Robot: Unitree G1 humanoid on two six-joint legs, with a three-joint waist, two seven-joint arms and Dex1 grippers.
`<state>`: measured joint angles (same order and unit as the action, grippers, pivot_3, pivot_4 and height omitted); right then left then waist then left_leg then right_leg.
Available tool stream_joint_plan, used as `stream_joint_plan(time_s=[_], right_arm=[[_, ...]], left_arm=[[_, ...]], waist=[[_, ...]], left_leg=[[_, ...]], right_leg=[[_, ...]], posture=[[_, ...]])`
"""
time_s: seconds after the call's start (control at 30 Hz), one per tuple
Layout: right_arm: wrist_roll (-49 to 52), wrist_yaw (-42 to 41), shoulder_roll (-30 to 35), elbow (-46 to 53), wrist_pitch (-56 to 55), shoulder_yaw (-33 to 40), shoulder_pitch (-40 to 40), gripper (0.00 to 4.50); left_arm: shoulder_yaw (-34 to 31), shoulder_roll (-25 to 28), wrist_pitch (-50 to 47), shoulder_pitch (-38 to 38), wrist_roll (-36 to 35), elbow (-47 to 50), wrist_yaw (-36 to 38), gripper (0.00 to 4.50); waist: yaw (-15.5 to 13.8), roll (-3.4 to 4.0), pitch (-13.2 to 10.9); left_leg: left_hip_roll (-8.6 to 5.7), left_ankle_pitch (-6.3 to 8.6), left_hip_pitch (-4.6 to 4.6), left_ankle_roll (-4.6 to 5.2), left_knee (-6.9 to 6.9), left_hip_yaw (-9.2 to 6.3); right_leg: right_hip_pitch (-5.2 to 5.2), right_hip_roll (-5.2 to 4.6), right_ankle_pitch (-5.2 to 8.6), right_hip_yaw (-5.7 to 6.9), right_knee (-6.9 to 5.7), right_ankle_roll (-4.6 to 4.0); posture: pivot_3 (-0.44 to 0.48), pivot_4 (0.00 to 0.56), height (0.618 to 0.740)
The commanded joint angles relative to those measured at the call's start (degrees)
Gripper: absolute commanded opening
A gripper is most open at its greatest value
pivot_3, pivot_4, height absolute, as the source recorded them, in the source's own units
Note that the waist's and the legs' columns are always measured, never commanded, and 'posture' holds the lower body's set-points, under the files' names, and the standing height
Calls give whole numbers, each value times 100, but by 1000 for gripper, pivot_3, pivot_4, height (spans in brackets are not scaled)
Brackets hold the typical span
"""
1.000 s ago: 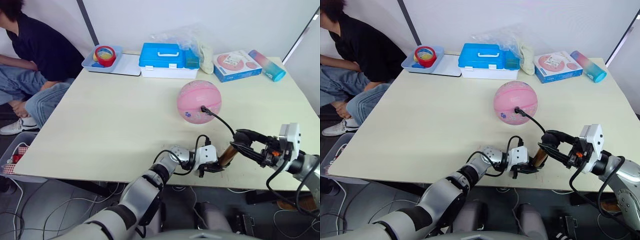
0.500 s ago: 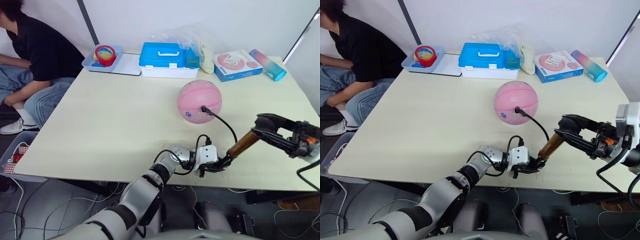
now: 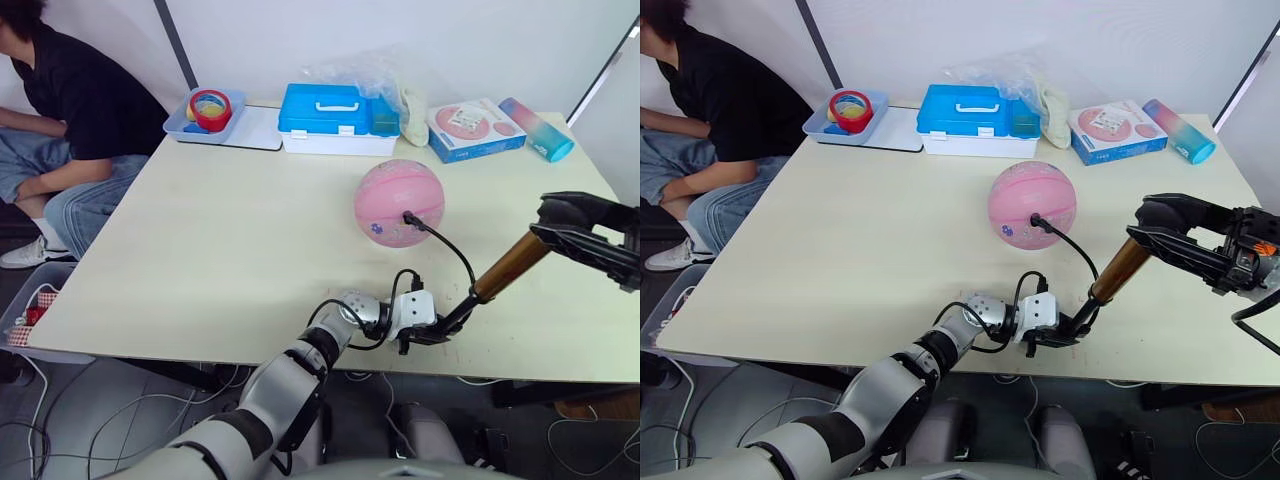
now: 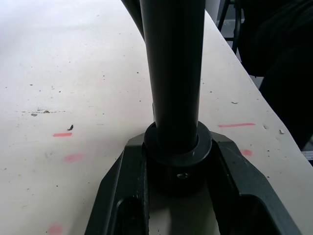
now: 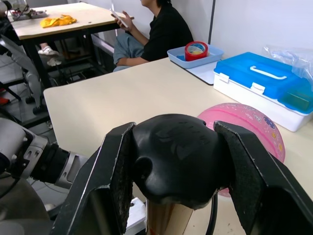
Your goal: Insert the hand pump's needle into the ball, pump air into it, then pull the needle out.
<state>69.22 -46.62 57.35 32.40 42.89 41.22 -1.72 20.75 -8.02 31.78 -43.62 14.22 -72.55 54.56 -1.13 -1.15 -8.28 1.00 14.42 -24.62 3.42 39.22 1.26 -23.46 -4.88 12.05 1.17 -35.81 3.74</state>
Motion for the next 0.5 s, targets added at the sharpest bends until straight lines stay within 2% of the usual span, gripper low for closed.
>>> stream_joint_plan(time_s=[0.03,0.3,0.5], right_arm=[[-603,-53,-165,154,-344,-115,-194,2046],[-2113,-268,-855,176,-1279,-1384,-903,2046],[-3119,-250,-1304,-172,-2027,-2287,-1119,2046]], left_arm=[[221,-198,-61,138,270,-189,81,1081],[173,-220,30,144,236,-170,-63,1081],[148,-202,60,131,224,-169,-66,1081]], waist=[[0,0,0],[5,-7,6],[13,-6,8]], left_leg=[[0,0,1,0,0,-1],[1,0,13,0,2,-1],[0,0,21,0,5,1]], right_leg=[[1,1,0,1,0,0],[8,4,0,-1,-2,1],[12,5,0,-2,-4,2]], posture=[[0,150,740],[0,150,740],[0,150,740]])
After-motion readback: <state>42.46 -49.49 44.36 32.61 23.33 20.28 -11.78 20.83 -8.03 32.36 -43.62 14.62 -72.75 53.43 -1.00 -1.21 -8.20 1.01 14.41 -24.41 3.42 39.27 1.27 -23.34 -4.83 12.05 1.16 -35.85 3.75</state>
